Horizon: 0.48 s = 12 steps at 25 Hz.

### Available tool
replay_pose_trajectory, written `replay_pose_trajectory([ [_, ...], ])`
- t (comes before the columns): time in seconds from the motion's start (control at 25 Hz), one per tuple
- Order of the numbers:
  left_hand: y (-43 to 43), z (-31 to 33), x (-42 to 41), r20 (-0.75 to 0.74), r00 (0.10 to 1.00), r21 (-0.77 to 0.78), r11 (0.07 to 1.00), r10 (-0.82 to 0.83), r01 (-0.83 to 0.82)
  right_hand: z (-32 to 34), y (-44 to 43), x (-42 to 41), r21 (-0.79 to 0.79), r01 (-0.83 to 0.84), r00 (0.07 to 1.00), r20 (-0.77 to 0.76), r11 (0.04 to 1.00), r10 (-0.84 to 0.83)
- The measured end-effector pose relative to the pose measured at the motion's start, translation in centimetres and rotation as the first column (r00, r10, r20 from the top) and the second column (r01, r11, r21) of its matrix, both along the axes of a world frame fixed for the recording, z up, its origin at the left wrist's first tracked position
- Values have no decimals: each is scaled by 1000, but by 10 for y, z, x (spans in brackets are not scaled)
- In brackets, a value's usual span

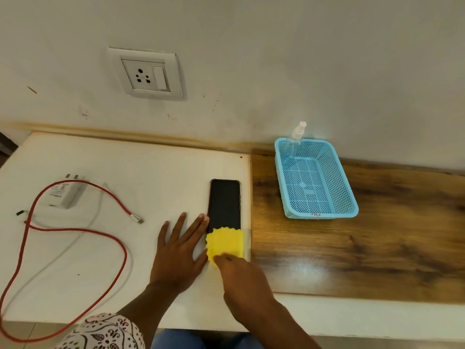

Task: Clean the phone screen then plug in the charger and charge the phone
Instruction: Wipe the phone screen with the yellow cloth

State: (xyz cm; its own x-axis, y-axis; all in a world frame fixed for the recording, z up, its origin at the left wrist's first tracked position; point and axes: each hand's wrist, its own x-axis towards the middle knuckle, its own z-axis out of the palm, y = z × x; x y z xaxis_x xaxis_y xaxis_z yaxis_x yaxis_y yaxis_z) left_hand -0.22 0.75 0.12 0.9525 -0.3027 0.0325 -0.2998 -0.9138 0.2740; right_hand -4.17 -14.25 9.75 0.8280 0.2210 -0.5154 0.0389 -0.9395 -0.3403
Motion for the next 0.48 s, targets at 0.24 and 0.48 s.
replay_pose_trajectory([
  [0.24,-3,1,-1,5,999,-21,999,34,-34,24,-58,-2,608,365,866,56,705,-497],
  [0.48,-3,4,0,-5,999,-4,1000,31,-31,-9,-112,-5,290,614,675,287,734,-679],
])
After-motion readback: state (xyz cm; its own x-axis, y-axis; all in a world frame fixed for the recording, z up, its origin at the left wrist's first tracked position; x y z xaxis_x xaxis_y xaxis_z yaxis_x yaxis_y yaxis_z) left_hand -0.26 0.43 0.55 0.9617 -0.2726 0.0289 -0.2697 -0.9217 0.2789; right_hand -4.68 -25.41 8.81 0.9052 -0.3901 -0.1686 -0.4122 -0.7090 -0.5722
